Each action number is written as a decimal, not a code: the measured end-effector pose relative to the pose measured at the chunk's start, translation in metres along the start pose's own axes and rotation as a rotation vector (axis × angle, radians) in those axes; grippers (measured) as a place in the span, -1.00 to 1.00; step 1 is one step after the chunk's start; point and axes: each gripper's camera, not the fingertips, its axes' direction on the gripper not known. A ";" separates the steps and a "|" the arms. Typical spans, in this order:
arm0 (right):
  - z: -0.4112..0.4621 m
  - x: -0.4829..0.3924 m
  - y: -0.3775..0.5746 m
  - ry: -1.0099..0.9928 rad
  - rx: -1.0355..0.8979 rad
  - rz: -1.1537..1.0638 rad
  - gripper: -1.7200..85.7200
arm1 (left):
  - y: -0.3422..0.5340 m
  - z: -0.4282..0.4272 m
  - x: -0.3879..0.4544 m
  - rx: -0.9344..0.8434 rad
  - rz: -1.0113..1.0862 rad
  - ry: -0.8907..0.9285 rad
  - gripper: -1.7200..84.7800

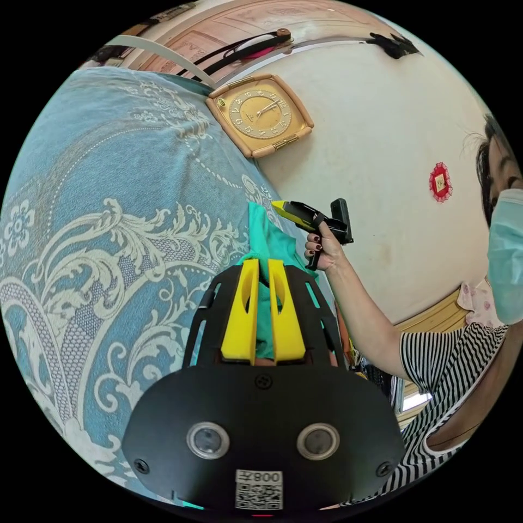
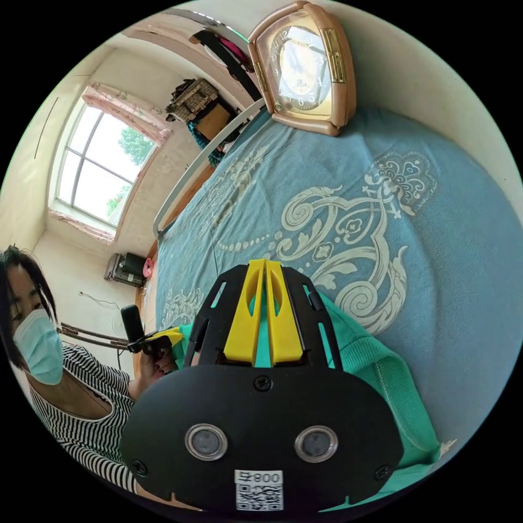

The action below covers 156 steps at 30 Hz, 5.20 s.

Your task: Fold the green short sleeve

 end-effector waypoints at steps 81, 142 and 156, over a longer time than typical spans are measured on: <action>-0.113 0.119 1.160 0.439 0.224 0.463 -0.96 | 0.001 -0.113 0.172 -0.419 0.270 -0.332 -0.95; 0.083 -0.215 2.014 0.012 0.163 0.811 -0.93 | 0.254 -0.576 -0.009 -0.536 -0.298 0.115 -0.89; 0.002 -0.307 2.064 -0.111 0.404 0.571 -0.94 | 0.256 -0.666 0.022 -0.439 -0.196 0.288 -0.90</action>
